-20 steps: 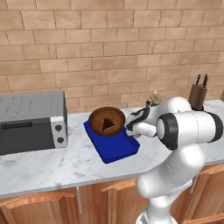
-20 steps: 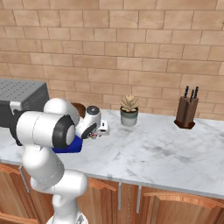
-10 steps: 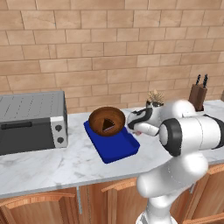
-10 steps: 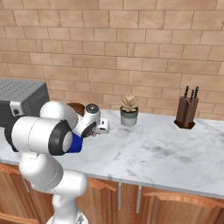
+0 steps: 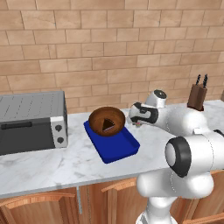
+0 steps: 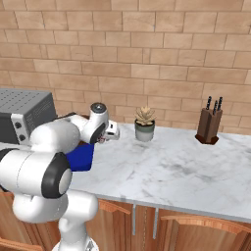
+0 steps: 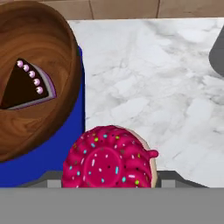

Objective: Place the bowl with cake and the cupcake onto the tray.

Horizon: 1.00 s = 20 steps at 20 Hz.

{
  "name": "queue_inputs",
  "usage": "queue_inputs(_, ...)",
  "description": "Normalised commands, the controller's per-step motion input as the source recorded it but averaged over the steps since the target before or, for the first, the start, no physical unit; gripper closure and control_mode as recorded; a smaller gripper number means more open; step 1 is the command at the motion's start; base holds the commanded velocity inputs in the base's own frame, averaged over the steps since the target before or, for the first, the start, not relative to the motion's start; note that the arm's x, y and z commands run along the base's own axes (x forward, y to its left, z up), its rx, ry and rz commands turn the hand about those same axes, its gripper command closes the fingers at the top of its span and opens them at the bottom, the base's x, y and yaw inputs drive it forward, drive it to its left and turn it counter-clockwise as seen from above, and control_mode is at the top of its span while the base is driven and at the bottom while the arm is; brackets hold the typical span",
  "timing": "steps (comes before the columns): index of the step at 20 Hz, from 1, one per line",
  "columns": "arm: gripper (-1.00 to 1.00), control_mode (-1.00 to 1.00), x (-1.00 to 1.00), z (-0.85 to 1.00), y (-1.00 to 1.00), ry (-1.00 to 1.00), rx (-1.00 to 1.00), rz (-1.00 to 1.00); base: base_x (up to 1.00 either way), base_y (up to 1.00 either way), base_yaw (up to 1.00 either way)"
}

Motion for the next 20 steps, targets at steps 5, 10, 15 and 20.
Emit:
queue_inputs(5,1.0,-1.0,-0.41,0.08,0.49,0.0,0.0,0.0,0.0,0.0,0.0)
queue_inputs(10,1.0,-1.0,-0.4,0.0,0.62,0.0,0.0,0.0,0.0,0.0,0.0)
queue_inputs(15,1.0,-1.0,-0.34,-0.03,0.39,0.0,0.0,0.0,0.0,0.0,0.0)
queue_inputs(20,1.0,-1.0,-0.01,-0.01,0.04,-0.01,0.0,0.0,0.0,0.0,0.0)
